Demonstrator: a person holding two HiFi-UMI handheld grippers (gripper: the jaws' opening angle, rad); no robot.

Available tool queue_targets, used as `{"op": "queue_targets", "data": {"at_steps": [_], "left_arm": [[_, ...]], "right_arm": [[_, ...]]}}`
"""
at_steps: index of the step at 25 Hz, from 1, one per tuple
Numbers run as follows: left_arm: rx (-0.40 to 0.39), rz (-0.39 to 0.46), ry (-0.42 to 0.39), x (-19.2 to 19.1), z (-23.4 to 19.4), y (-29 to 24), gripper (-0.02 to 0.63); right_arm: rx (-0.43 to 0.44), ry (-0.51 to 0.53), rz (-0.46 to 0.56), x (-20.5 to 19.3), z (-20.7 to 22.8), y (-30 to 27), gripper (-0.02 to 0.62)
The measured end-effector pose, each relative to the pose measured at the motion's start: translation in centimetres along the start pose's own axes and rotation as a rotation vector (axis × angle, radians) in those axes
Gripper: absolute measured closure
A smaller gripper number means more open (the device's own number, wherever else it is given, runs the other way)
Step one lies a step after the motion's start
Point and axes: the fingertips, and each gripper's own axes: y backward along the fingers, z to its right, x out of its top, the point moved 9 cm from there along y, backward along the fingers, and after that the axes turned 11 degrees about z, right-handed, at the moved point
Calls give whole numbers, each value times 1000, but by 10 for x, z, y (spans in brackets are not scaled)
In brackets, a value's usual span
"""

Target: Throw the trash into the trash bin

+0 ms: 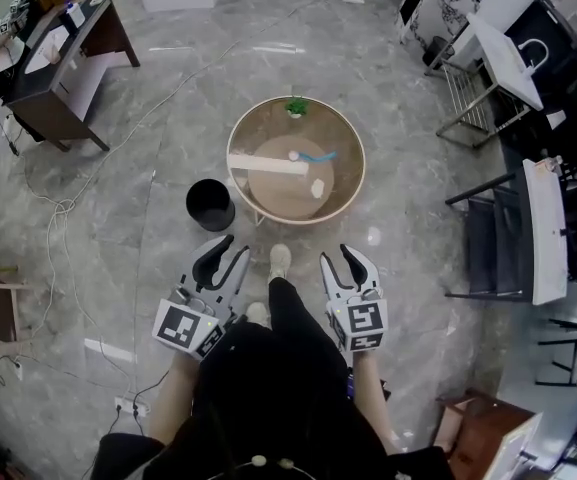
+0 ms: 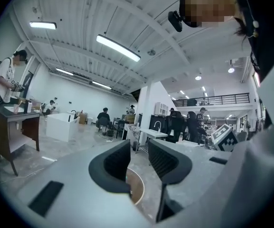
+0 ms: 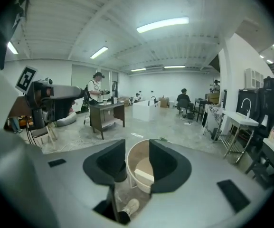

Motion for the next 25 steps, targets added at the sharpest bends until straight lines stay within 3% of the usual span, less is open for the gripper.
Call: {"op": "queue_targets", "data": {"at_steps": [6, 11, 17, 21, 25], "left_arm": [[57, -72, -5, -21, -30, -35, 489], [107, -57, 11, -21, -63, -77, 489], [195, -60, 0, -18, -87, -113, 489], [255, -75, 11, -20, -98, -121, 489], [290, -111, 39, -28, -111, -125, 489]], "right_arm": [[14, -3, -106, -23, 31, -53, 439], [32, -22, -203, -41, 66, -106, 386], [26, 96, -359, -89, 106, -170, 331], [24, 184, -426, -129, 124, -212, 321], [40, 206, -548, -184, 135, -251, 333]]}}
